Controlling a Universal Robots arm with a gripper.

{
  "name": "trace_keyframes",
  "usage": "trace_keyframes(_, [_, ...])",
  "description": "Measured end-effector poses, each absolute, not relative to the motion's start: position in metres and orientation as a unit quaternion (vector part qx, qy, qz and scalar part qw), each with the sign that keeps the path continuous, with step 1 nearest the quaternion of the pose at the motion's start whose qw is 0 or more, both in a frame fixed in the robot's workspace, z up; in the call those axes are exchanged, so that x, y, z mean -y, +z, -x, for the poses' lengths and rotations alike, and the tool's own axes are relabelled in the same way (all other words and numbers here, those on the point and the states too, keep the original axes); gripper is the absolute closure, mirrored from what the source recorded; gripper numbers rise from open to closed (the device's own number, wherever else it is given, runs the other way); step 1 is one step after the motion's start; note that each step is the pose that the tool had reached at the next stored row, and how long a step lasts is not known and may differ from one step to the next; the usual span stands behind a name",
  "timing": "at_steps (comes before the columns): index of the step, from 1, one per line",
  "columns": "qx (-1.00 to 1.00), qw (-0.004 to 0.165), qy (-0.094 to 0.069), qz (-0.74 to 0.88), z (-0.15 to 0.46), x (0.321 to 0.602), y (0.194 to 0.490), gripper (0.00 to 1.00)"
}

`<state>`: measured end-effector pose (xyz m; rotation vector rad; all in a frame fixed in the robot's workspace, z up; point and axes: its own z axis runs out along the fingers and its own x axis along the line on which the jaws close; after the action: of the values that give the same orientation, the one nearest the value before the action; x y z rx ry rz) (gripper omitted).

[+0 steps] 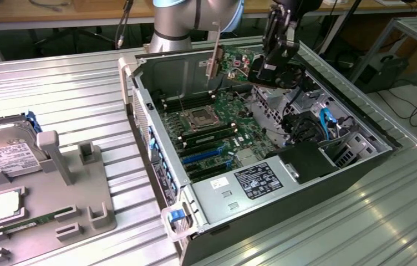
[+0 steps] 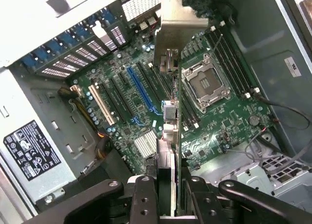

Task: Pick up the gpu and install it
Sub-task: 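Insert the gpu into the slot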

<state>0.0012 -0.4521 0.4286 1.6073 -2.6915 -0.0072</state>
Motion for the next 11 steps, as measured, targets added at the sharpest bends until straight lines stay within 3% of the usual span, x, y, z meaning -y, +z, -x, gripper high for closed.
trace_keyframes(11, [0.821, 0.003, -0.002, -0.570, -0.0009, 0.4521, 0.4286, 0.73])
